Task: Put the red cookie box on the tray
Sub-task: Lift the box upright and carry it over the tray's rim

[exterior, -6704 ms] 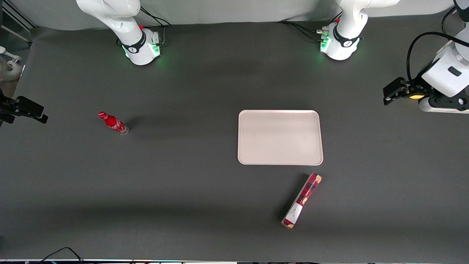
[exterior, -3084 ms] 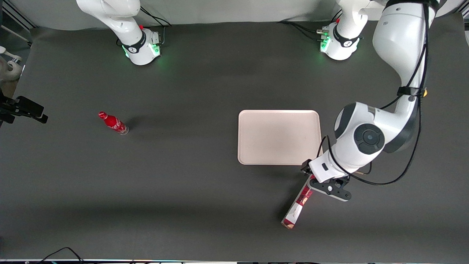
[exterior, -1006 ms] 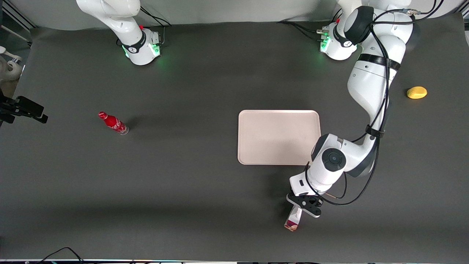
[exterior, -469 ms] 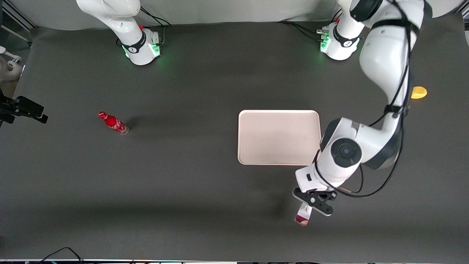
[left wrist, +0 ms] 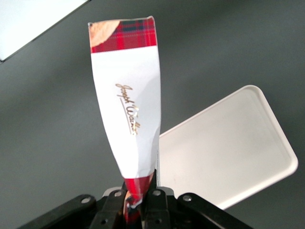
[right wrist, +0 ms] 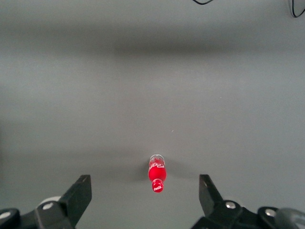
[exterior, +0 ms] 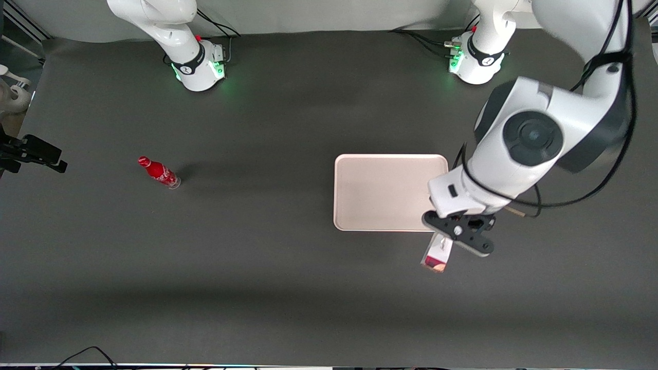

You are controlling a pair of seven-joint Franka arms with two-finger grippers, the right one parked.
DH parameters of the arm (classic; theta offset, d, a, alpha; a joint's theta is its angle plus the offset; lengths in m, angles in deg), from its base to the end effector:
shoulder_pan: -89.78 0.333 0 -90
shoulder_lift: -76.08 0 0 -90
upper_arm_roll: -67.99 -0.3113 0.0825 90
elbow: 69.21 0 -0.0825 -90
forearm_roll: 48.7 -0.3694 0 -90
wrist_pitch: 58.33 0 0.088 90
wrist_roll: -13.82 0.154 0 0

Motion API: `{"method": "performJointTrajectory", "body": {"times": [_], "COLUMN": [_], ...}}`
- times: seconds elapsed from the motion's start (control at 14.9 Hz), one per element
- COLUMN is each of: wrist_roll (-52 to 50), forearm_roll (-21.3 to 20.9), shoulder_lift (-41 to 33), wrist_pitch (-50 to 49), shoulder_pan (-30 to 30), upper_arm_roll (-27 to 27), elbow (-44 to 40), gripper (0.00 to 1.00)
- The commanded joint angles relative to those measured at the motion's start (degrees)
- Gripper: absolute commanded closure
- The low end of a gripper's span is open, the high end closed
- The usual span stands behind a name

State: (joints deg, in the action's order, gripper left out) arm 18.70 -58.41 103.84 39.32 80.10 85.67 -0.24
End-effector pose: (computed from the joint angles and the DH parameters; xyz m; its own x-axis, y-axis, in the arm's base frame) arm 0.6350 -0.2542 0.4668 0.8538 -0.5194 0.0342 -0.5186 -0.8545 -0.0298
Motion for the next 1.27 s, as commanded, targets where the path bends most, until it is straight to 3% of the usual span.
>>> {"method": "performJointTrajectory", "body": {"times": [0.0, 0.34, 0.67, 0.8, 1.21], "wrist_roll": [0.6, -6.5, -18.1, -18.2, -21.1], "forearm_roll": [1.9, 4.0, 5.7, 9.1, 9.8], "shoulder_lift": [-4.7, -12.5, -24.5, -26.7, -25.5], "wrist_pitch": [-4.5, 0.6, 24.9, 34.3, 47.9], "shoulder_pan": [0.4, 0.5, 0.5, 0.5, 0.4], "upper_arm_roll": [-0.9, -3.4, -4.2, -5.2, -5.2], "elbow": [2.4, 16.6, 47.7, 56.9, 68.0], "gripper": [1.0, 1.0, 1.0, 1.0, 1.0]}}
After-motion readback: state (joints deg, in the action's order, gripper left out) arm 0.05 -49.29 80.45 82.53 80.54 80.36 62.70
